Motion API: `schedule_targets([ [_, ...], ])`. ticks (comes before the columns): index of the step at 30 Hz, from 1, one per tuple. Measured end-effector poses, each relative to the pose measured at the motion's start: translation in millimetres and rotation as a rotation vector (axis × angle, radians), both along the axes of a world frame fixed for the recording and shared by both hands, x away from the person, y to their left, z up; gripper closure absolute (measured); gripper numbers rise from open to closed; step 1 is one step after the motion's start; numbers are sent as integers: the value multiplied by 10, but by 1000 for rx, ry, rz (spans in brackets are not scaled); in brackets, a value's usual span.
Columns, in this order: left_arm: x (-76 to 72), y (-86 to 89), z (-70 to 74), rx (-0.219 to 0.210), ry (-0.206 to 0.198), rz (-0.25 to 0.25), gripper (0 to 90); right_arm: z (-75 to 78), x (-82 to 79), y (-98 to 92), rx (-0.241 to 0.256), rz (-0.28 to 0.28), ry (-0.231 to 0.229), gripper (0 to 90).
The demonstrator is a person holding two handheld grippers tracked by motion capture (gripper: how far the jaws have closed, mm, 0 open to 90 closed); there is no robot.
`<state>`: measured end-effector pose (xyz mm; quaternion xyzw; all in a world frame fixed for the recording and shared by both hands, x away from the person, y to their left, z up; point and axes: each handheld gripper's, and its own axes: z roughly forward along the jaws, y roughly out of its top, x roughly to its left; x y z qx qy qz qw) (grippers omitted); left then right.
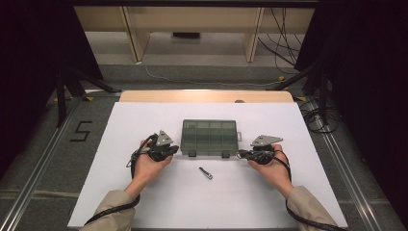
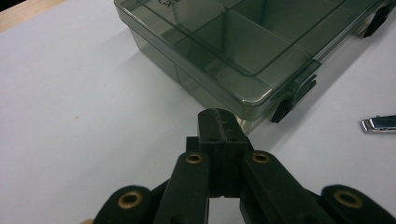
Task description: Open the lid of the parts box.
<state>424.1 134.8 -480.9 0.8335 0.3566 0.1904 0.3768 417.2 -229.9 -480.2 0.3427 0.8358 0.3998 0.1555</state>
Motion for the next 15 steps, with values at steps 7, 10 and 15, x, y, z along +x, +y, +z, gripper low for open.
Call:
schedule_targets([
  [7, -8, -23, -6, 8, -8, -19, 897, -13, 1, 6, -5, 3, 2, 900],
  [10, -6, -17, -2, 10, -14, -26, 897, -7, -8, 9, 1, -1, 14, 900],
  [15, -13, -15, 4, 10, -17, -29, 897, -3, 0, 8, 7, 6, -9, 900],
])
